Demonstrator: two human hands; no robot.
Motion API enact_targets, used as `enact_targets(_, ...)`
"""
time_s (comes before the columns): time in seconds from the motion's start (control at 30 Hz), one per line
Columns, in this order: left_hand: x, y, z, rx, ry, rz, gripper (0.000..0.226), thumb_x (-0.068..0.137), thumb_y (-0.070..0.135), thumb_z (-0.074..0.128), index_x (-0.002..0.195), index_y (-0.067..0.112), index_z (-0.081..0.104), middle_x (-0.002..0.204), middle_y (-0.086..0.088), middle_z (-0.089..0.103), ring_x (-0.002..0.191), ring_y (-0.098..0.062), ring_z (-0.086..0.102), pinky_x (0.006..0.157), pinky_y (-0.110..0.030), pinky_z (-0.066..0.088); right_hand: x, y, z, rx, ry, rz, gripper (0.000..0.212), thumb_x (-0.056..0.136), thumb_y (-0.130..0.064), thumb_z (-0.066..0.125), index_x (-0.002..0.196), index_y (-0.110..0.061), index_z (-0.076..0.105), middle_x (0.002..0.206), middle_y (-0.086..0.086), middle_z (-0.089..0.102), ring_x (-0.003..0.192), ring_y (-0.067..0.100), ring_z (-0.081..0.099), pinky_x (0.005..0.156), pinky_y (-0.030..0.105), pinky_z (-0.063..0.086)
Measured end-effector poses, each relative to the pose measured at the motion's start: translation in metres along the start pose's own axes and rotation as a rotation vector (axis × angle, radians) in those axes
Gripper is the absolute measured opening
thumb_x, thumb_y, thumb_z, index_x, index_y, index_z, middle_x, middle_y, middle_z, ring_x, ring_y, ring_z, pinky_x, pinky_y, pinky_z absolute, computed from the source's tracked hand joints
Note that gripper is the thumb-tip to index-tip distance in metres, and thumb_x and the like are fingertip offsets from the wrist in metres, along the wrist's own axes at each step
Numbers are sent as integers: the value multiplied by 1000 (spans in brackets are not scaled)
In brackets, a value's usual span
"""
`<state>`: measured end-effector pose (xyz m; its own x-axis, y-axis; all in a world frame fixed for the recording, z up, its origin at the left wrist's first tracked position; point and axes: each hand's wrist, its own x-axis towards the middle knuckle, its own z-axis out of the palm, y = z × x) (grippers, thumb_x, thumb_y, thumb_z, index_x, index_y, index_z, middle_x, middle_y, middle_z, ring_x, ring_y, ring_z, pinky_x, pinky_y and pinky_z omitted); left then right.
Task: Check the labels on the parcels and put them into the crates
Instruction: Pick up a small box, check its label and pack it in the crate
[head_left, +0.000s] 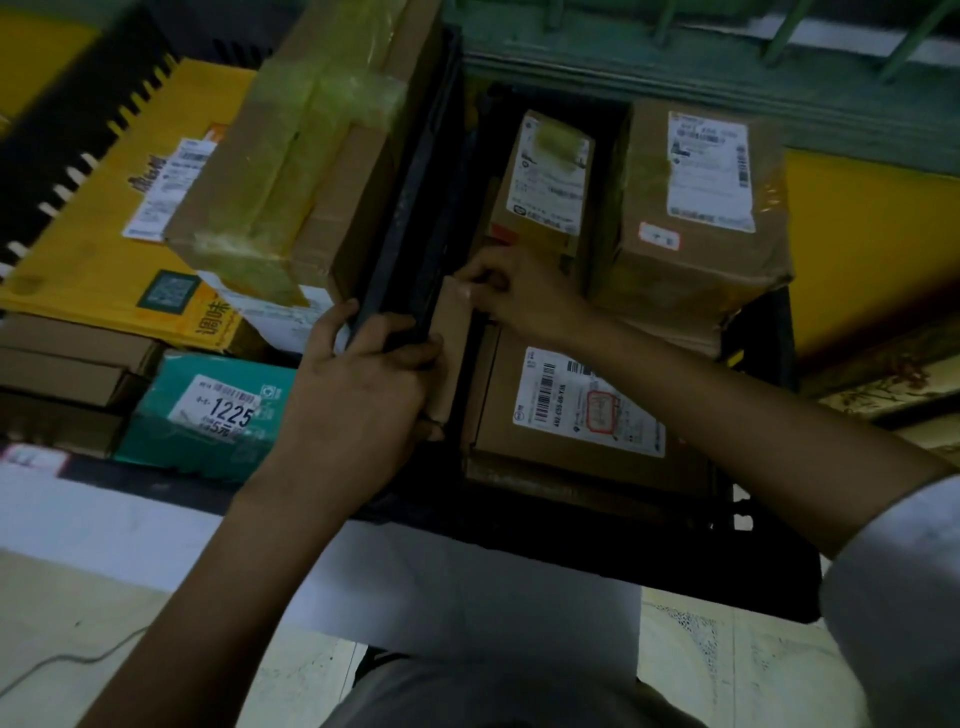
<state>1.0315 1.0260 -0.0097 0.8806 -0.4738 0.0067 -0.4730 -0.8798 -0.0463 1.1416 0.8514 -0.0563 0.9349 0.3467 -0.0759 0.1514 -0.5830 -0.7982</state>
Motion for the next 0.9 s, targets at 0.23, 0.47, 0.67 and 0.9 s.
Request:
enact_targets(0.23, 1, 4, 0, 12, 3, -21, 51, 61, 30, 85, 107, 13, 73, 120, -4, 67, 119, -28, 55, 106, -55, 28, 6, 3, 6, 39, 75, 7, 15, 92, -14, 63, 102, -4, 69, 101, 5, 65, 92, 8, 52, 67, 4, 36)
enact_targets(0.47, -3, 1, 3, -44, 29, -6, 54, 72, 40, 77, 121, 22, 65, 129, 1, 62, 126, -24, 48, 111, -49, 18, -25, -22, -6, 96, 91, 117, 49, 94, -22, 60, 139, -8, 44, 141, 11, 49, 118, 26, 55, 95, 37, 49)
enact_targets(0.67, -6, 1, -3, -243, 289, 101, 35, 82, 32, 72, 107, 7, 71, 116, -12, 68, 111, -31, 62, 110, -55, 18, -101, -54, -31, 296, 242, 259, 17, 95, -16, 59, 111, -11, 62, 82, 0, 63, 65, 7, 61, 60, 17, 49)
enact_targets(0.9, -1, 46, -32, -746, 323, 376, 30, 97, 22, 47, 116, 8, 67, 115, -4, 66, 106, -18, 59, 93, -20, 39, -217, -85, -34, 555, 708, 352, 7, 96, -18, 57, 96, -15, 63, 70, -1, 66, 57, 10, 64, 55, 21, 50)
